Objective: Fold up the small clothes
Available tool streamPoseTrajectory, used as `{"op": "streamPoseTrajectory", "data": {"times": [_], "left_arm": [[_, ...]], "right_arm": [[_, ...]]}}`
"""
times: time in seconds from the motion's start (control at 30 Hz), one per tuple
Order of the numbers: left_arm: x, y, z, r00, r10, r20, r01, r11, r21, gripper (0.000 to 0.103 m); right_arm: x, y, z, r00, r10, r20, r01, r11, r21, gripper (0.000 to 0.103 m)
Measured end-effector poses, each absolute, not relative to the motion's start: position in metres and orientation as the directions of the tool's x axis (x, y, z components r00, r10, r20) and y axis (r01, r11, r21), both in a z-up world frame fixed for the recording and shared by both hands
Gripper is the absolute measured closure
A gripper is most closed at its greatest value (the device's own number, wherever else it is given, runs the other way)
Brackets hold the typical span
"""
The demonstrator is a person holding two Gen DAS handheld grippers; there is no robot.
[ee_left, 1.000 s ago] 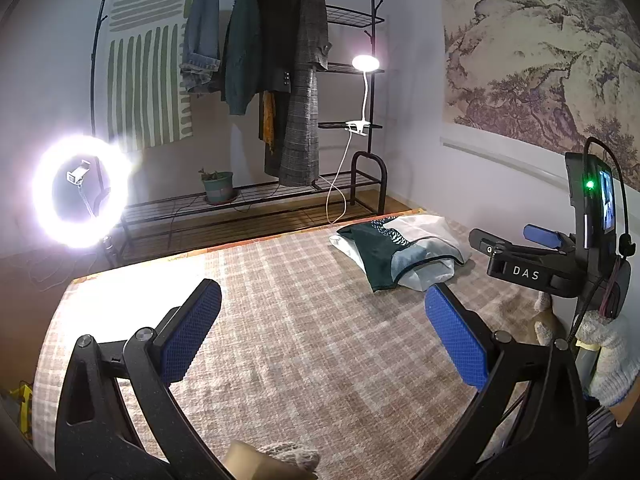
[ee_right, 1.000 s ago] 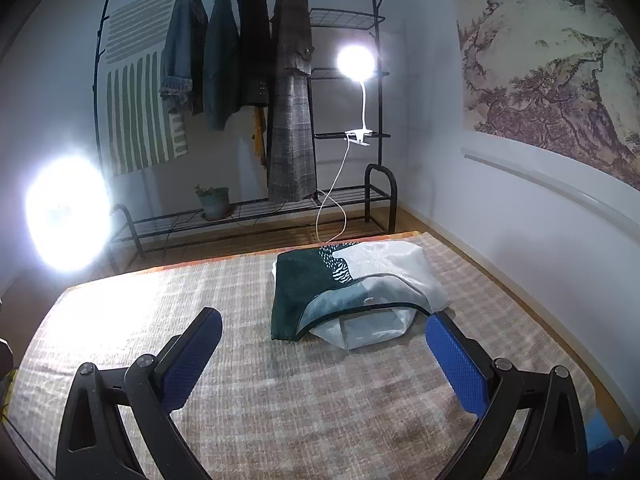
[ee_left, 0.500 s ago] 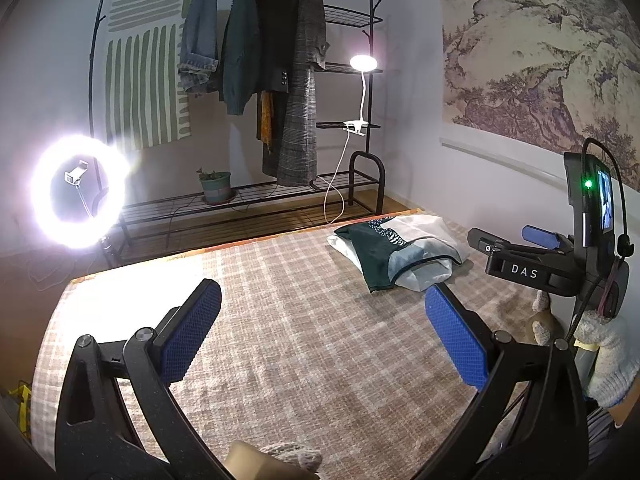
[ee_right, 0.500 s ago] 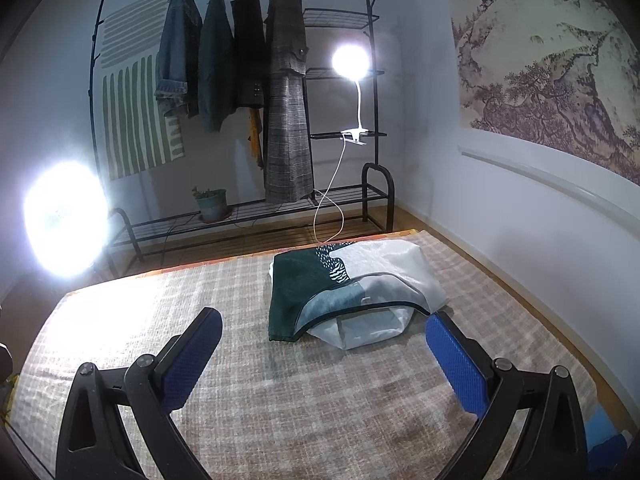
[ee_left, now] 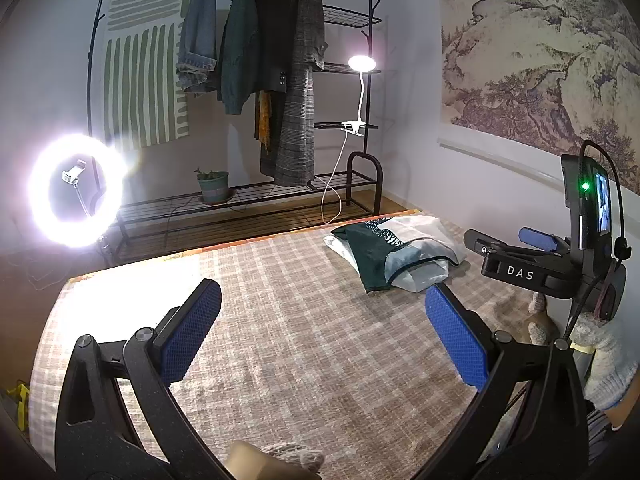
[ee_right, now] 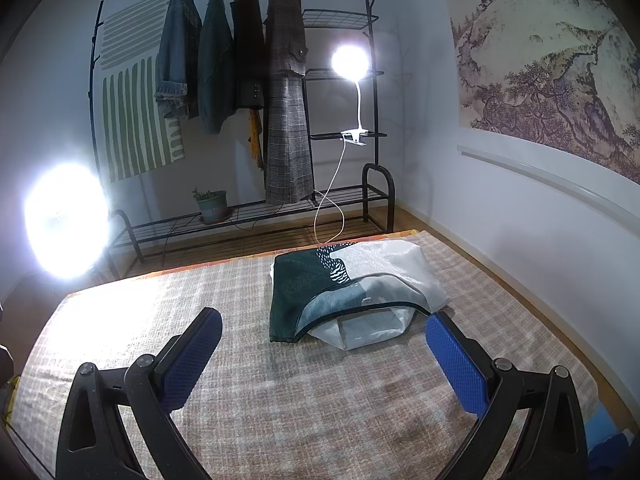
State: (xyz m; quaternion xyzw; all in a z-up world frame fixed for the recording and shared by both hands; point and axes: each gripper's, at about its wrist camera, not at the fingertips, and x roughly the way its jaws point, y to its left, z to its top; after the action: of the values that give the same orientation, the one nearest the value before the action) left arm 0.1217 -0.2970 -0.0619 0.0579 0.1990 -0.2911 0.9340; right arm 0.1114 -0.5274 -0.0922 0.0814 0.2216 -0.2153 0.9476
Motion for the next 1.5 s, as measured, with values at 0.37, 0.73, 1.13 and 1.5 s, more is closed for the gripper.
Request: {"op": "streamPoseTrajectory", "data": {"times": [0.37, 0.73, 1.13, 1.5], "left_arm": [[0.1209, -0.2981, -0.0616, 0.752, -0.519, -0.406, 0.564, 0.825, -0.009, 0.000], [0.1206, -0.2984, -0.0618, 0.752, -0.519, -0.406, 0.564, 0.826, -0.010, 0.000], [0.1204, -0.2991, -0.0615, 0.752, -0.518, -0.407, 0.564, 0.826, -0.010, 0.000], [0.1158, -0.3012, -0.0638, 0.762, -0.508, -0.401, 0.554, 0.832, -0.002, 0.000]], "right_arm": [[0.1116, -0.5279, -0.0918, 0.808, -0.371, -0.458, 0.447, 0.892, 0.066, 0.000], [0.1107, -0.5277, -0.0927, 0.807, -0.369, -0.460, 0.447, 0.892, 0.069, 0.000], [0.1104, -0.5266, -0.0930, 0.807, -0.368, -0.461, 0.447, 0.891, 0.072, 0.000], [0.1102, -0.5242, -0.0946, 0.805, -0.365, -0.468, 0.447, 0.891, 0.075, 0.000]]}}
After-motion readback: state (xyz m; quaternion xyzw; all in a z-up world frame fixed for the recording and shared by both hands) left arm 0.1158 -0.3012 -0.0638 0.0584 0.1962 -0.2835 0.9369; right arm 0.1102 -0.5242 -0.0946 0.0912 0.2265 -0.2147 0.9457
